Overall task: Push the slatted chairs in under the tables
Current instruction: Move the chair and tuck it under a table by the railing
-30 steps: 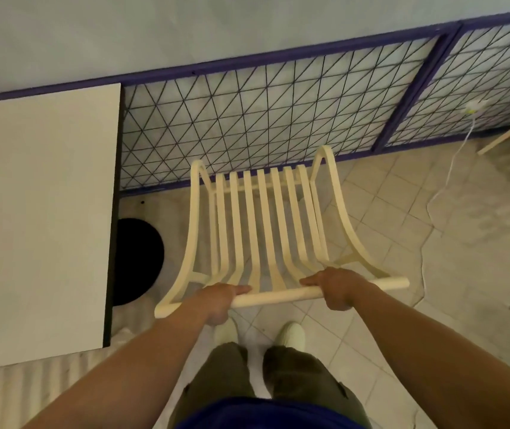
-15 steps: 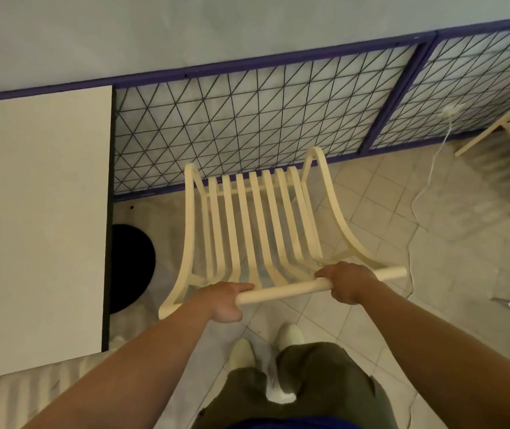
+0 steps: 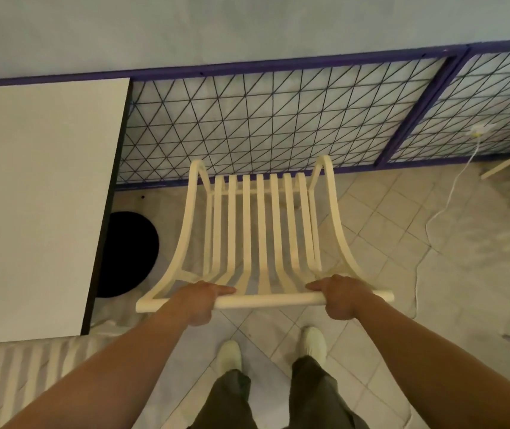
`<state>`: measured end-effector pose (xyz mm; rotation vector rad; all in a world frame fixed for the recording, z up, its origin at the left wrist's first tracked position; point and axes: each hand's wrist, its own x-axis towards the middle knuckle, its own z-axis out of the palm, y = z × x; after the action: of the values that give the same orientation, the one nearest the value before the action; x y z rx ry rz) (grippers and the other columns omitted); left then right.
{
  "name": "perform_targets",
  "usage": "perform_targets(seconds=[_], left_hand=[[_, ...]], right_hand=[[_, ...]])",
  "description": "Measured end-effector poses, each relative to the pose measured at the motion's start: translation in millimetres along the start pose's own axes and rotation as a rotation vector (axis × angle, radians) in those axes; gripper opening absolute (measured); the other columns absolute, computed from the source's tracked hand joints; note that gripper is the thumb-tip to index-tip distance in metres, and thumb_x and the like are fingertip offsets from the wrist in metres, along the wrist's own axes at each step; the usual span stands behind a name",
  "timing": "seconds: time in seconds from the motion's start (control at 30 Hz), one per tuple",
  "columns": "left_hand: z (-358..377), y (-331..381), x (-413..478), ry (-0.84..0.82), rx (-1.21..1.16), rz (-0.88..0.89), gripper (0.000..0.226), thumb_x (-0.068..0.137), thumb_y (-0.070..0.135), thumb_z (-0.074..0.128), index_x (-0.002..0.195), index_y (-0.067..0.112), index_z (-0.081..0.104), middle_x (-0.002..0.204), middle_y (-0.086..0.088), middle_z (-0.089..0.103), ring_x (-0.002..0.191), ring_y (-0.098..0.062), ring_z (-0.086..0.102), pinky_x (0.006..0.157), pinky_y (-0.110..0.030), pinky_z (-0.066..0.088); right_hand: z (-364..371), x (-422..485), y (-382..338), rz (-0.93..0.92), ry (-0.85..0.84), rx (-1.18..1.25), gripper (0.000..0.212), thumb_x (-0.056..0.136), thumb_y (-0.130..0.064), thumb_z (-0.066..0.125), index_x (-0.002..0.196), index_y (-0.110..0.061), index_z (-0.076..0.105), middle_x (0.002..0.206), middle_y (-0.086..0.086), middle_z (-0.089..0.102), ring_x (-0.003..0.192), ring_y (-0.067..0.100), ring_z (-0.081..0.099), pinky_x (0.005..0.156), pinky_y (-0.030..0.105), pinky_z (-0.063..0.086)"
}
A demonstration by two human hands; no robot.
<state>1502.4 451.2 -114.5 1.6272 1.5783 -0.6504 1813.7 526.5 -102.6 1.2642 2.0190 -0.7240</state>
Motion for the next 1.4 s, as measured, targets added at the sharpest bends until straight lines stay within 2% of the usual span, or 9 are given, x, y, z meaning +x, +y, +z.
perform_targets(seconds=[0.3, 0.53, 0.73, 1.1, 1.4], left_hand=[[2.5, 0.5, 1.4, 0.012, 0.010, -0.031, 0.090, 0.091, -0.002, 0.053, 0.151, 0.057, 0.021, 0.134, -0.002, 0.055, 0.110, -0.024, 0.061, 0.090, -0.035, 0.053], [7.2, 8.9, -2.4, 0.005, -0.031, -0.023, 0.089, 0.092, -0.002, 0.052, 0.151, 0.057, 0.020, 0.138, -0.001, 0.053, 0.114, -0.024, 0.059, 0.089, -0.031, 0.051], [15.8, 32.7, -7.1, 0.025, -0.064, -0.041, 0.087, 0.093, 0.000, 0.051, 0.154, 0.053, 0.018, 0.143, -0.001, 0.050, 0.119, -0.023, 0.057, 0.089, -0.031, 0.047], [32.4, 73.0, -13.4, 0.057, -0.205, -0.127, 0.086, 0.093, 0.003, 0.056, 0.153, 0.052, 0.019, 0.141, -0.003, 0.050, 0.118, -0.025, 0.057, 0.094, -0.036, 0.049], [44.6, 97.3, -16.7, 0.103, -0.245, -0.193, 0.085, 0.092, 0.004, 0.058, 0.152, 0.053, 0.023, 0.141, -0.001, 0.052, 0.113, -0.024, 0.059, 0.092, -0.036, 0.052]], right_hand=[[-0.6, 2.1, 0.1, -0.076, 0.000, -0.063, 0.067, 0.089, -0.013, 0.060, 0.149, -0.034, 0.038, 0.131, 0.002, 0.055, 0.111, 0.021, 0.058, 0.096, 0.036, 0.048], [0.7, 2.4, 8.7, -0.085, -0.004, -0.072, 0.069, 0.090, -0.012, 0.060, 0.150, -0.036, 0.036, 0.133, 0.000, 0.055, 0.113, 0.020, 0.057, 0.101, 0.038, 0.046], [-9.6, 3.7, 26.4, -0.078, -0.013, -0.094, 0.069, 0.090, -0.011, 0.059, 0.149, -0.039, 0.036, 0.133, -0.001, 0.053, 0.112, 0.019, 0.056, 0.097, 0.035, 0.045], [-35.0, 14.4, 53.0, -0.148, 0.002, -0.256, 0.065, 0.091, -0.017, 0.058, 0.147, -0.042, 0.038, 0.135, -0.003, 0.054, 0.116, 0.021, 0.057, 0.097, 0.036, 0.045], [-40.4, 17.8, 67.3, -0.205, -0.014, -0.324, 0.064, 0.092, -0.019, 0.057, 0.147, -0.043, 0.037, 0.134, -0.003, 0.055, 0.114, 0.020, 0.058, 0.093, 0.035, 0.046]])
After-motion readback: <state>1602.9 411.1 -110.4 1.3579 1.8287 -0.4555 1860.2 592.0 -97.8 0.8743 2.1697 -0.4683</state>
